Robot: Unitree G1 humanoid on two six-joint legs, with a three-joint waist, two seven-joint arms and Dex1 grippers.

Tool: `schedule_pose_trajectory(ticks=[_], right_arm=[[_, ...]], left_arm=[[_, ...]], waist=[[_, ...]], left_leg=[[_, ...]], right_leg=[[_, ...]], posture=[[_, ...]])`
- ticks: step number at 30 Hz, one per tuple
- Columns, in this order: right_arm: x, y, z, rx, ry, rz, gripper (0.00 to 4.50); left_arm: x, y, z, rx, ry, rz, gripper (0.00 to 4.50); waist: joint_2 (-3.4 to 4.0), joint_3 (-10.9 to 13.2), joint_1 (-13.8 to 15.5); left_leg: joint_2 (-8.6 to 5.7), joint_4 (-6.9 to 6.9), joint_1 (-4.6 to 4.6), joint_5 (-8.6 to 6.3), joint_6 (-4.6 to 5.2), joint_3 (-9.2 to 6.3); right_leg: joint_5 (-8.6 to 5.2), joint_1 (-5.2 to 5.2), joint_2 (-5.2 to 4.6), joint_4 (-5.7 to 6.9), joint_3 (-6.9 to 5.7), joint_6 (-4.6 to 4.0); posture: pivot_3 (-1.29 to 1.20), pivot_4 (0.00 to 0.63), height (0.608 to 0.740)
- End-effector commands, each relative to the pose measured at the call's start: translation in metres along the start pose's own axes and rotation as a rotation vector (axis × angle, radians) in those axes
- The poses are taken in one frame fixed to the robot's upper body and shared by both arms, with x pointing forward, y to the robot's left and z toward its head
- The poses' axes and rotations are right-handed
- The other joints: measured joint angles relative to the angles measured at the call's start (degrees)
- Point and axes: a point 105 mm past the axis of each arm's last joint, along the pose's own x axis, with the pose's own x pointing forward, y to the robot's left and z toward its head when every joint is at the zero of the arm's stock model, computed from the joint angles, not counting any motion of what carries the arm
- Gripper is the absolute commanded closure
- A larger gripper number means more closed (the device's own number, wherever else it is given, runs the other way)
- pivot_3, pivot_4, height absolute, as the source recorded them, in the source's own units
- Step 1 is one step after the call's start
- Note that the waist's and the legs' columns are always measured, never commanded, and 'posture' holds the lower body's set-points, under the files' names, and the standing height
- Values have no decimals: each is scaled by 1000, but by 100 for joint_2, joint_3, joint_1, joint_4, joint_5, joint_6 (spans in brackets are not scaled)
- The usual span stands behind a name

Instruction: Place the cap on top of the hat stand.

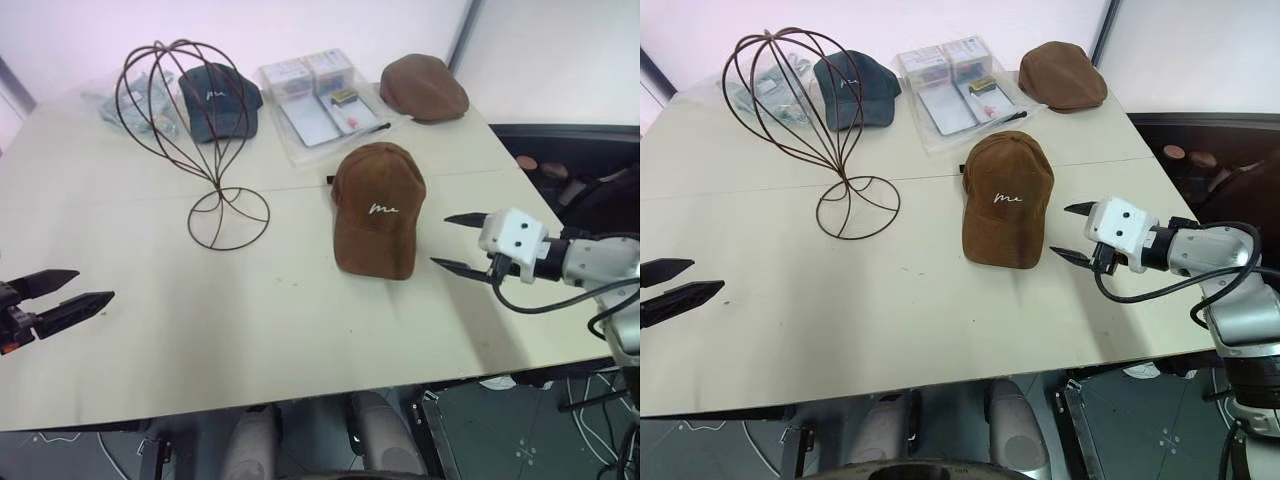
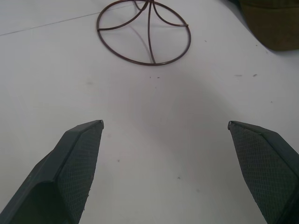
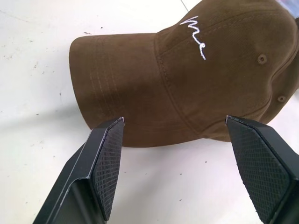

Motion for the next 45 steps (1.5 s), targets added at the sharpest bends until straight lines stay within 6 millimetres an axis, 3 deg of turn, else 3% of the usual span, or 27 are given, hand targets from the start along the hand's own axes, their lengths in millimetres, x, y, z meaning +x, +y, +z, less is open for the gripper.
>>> schedule_pose_trajectory(ticks=[1, 11, 33, 41, 45], right_arm=[[-6, -4, 7, -40, -7, -15, 951], [-8, -4, 6, -38, 2, -35, 951], [-10, -11, -3, -116, 63, -106, 951], [-16, 1, -4, -330, 40, -154, 951], [-14, 23, -16, -464, 49, -169, 951]], left_arm=[[-2, -3, 14, 53, -26, -4, 27], [3, -6, 26, 44, -61, -51, 27], [9, -12, 31, 52, -59, -133, 27], [22, -29, 57, 182, -48, -265, 27], [27, -41, 69, 235, -50, -334, 27]], waist=[[1, 0, 0], [1, 0, -1], [0, 0, 0], [-2, -1, 30], [-3, -2, 12]], left_leg=[[0, -1, 0, 0, 0, 0], [0, -1, 1, 0, 0, 1], [0, 1, 1, 0, 0, 0], [-1, 5, 1, 0, 0, 0], [-1, 1, 2, 0, 0, 1]], right_leg=[[0, 0, 0, 0, 0, 0], [0, 0, 1, 2, 0, 0], [0, 2, 3, 4, 0, 0], [0, 5, 2, 4, 0, 0], [0, 6, 2, 4, 0, 0]], posture=[[0, 150, 740], [0, 150, 740], [0, 150, 740], [0, 150, 740], [0, 150, 740]])
